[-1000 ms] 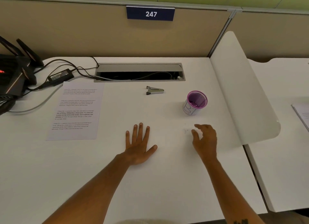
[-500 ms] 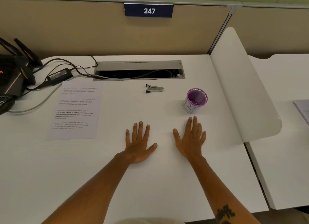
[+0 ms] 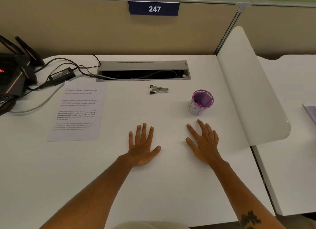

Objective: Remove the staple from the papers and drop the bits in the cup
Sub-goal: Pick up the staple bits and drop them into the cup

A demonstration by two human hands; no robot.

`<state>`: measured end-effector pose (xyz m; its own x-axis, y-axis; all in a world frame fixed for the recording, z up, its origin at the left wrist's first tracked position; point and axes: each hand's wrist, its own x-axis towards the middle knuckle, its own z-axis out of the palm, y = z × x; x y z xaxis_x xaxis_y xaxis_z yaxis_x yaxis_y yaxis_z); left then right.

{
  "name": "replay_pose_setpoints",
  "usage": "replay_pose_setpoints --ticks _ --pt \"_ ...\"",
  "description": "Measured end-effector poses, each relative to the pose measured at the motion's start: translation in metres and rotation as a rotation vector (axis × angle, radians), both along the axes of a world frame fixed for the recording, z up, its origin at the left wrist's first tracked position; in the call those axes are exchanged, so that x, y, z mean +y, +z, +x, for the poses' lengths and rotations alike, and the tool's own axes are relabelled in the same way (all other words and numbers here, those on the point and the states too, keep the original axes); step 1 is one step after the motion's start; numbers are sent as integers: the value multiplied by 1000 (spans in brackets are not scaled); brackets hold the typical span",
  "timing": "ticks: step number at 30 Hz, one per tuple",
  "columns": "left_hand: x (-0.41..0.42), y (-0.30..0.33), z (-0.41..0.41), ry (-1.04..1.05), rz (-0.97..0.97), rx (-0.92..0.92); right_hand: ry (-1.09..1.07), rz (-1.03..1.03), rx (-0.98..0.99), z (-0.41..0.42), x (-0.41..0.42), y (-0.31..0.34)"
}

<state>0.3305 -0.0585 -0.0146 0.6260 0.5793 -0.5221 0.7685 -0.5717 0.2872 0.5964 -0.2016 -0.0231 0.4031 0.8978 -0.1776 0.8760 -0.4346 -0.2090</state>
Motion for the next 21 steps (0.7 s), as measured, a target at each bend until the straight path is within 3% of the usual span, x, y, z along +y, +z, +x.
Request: replay_pose_setpoints --ticks 4,12,18,21 --pt "0 -1 0 7 0 0 -142 7 -38 -28 -3 -5" --pt "1 -4 1 15 4 -11 -203 -39 -55 -56 22 -12" --pt "0 -1 1 9 -2 -11 -363 364 98 -36 25 -7" --pt "1 -1 1 6 -6 -16 -386 435 148 -28 30 -8"
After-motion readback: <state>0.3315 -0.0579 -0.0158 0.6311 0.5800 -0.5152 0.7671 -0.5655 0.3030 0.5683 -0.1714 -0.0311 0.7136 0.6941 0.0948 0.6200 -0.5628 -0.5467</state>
